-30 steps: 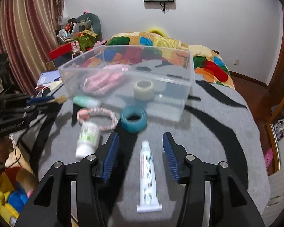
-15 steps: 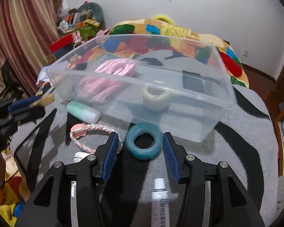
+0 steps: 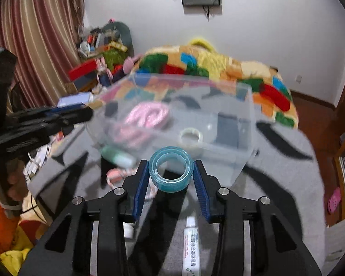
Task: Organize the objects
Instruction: 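Carry the wooden eraser with the left gripper while the right carries blue tape into box, then carry the white pill bottle with the left gripper while the right carries toothpaste into box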
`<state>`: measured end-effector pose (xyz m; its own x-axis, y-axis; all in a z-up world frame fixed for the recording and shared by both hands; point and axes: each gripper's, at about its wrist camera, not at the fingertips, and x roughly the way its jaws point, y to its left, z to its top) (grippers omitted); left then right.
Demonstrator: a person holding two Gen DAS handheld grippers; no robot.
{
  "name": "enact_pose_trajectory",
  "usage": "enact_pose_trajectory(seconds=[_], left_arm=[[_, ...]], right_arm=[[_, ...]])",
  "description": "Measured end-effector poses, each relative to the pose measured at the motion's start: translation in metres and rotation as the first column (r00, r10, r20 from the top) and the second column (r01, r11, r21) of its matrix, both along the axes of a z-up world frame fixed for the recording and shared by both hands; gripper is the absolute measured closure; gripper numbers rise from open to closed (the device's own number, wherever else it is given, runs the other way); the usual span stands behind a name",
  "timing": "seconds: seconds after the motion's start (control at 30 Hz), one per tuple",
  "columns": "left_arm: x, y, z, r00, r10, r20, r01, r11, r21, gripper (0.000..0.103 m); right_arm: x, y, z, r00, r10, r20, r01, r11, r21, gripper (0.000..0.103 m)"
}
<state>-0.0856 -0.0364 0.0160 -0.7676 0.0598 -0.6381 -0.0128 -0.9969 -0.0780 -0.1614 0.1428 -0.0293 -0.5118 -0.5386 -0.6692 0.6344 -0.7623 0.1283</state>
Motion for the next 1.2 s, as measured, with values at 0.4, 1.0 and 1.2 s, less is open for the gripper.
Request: enact_pose_trajectory(seconds=[0.4, 1.0, 1.2], left_arm=[[-0.050, -0.012, -0.015, 0.996, 0.023, 0.084, -0.023, 1.000, 0.002, 0.078], [-0.036, -0.004, -0.008, 0.997, -0.011, 0.073, 0.011, 1.000, -0.009, 0.072], [-0.009, 0.003, 0.001, 0.999, -0.023, 0.047, 0.023, 1.000, -0.007, 0.046]], right_arm=[[-0.057, -0.042, 0.015, 0.999, -0.049, 0.015, 0.049, 0.999, 0.015, 0.068], [-0.053, -0.060, 0.011, 0.999, 0.012, 0.045, -0.014, 0.998, 0.058, 0.060], [-0.025, -0.032, 0.029, 0.999, -0.012, -0.038, 0.014, 0.999, 0.051, 0.060]])
